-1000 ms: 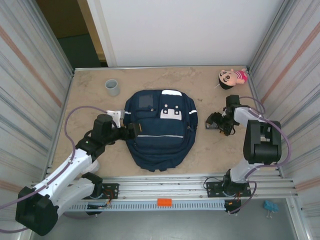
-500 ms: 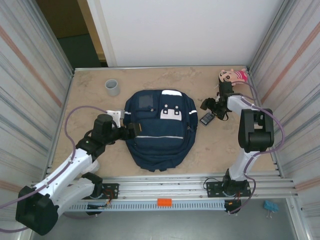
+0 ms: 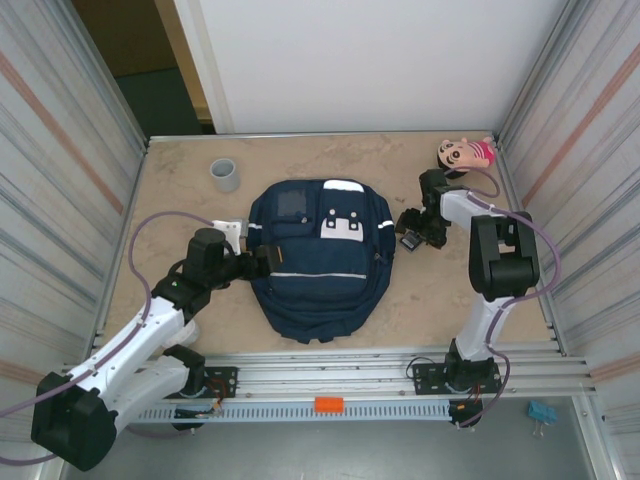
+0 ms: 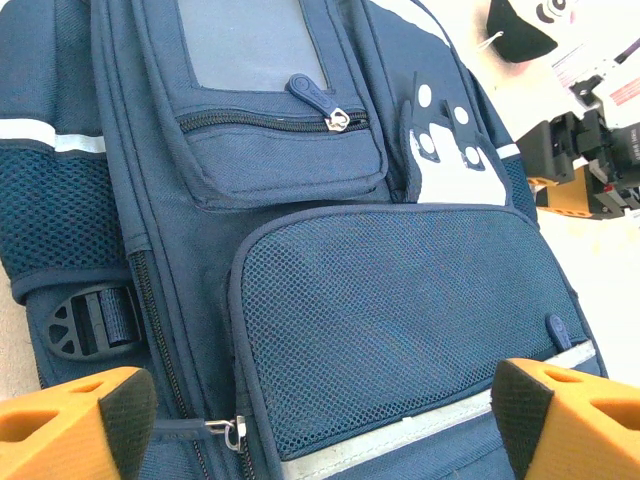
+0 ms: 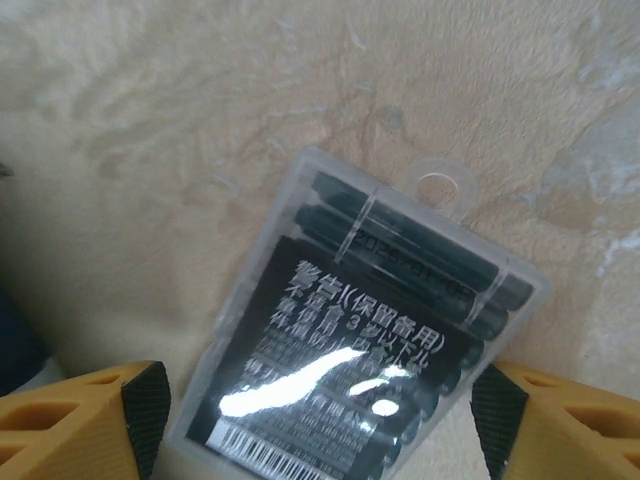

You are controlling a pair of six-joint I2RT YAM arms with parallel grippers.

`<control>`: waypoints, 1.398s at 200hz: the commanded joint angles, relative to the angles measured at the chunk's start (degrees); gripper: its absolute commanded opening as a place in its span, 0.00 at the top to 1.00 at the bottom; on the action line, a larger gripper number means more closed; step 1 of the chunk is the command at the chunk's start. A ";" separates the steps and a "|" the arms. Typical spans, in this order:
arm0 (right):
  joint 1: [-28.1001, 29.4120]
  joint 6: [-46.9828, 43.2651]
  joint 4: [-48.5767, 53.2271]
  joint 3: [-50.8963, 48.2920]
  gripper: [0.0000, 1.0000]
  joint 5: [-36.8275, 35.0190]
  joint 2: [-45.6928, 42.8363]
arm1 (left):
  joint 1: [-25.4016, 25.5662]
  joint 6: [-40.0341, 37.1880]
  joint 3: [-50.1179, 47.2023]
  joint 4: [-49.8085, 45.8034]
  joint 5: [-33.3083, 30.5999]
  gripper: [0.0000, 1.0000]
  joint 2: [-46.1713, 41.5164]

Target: Pack the student bag

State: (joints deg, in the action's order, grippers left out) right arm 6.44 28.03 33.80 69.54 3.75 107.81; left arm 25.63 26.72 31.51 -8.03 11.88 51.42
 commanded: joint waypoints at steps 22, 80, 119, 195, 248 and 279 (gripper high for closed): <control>0.01 0.57 3.29 0.01 0.40 -2.72 1.31 | 0.27 -1.58 0.21 -1.26 -1.79 0.11 -2.43; -0.50 -0.56 6.49 0.79 0.27 -5.76 0.59 | 0.21 -2.07 0.57 -1.90 -1.95 0.11 -2.62; 0.83 -1.22 10.51 2.76 0.26 -5.81 3.14 | 0.21 -1.93 0.66 -2.07 -1.95 0.11 -2.90; 3.11 -0.89 15.22 5.64 0.23 -7.22 -1.71 | 0.21 -2.20 1.36 -2.74 -2.03 0.11 -2.99; 3.73 -1.20 12.20 5.16 0.23 -1.01 -0.79 | 0.22 -1.98 1.63 -2.97 -1.69 0.11 -2.82; 4.37 -1.53 11.84 5.41 0.23 -0.63 1.61 | 0.22 -2.20 1.63 -3.48 -2.12 0.11 -3.51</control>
State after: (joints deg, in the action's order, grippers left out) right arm 10.09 27.77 44.99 73.67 1.78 107.20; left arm 25.63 25.65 31.51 -10.61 10.61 49.43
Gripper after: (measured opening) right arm 0.772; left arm 0.892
